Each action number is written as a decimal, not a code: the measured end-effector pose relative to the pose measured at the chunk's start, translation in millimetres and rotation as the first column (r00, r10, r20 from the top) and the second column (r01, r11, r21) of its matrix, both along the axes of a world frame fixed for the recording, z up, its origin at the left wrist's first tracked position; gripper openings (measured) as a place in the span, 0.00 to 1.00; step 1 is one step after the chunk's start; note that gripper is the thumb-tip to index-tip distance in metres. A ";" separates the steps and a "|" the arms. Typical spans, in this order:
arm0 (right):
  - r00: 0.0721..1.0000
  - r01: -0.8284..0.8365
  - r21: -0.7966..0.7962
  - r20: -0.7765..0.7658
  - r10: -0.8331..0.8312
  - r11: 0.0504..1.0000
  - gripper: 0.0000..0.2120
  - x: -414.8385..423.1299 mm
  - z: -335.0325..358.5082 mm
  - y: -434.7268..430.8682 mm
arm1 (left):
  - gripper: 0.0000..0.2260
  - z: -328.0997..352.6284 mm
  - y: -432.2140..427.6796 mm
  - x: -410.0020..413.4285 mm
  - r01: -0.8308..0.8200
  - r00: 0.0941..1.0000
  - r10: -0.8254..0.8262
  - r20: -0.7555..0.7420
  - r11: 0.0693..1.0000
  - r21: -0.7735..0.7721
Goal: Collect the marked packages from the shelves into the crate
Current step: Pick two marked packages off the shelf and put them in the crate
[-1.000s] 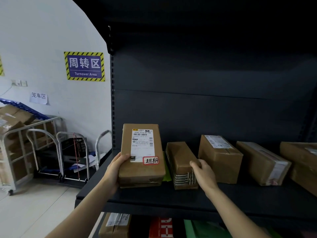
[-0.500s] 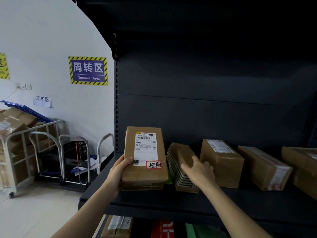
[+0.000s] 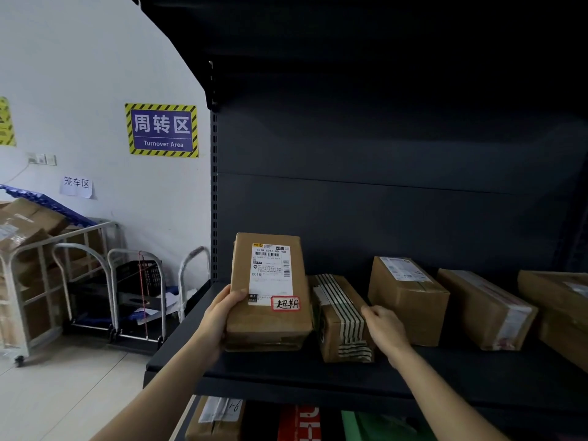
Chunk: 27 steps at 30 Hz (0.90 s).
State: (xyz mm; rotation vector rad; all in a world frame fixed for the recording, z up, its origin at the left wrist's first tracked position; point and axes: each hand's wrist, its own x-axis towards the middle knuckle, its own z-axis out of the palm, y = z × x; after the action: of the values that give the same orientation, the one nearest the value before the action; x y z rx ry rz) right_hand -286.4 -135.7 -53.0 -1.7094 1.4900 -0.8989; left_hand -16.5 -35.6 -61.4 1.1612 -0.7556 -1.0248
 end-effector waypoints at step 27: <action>0.800 -0.144 0.065 0.595 0.077 0.988 0.19 8.5 9.9 12.3 | 0.10 5.6 0.0 -2.2 -0.009 1.000 0.008 -0.013 0.997 -0.074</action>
State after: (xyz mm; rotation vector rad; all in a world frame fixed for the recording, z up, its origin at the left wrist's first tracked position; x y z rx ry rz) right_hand -277.9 -123.4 -43.0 -1.2518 0.9822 -1.1353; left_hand -18.7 -35.5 -55.8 1.0927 -0.7717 -0.9886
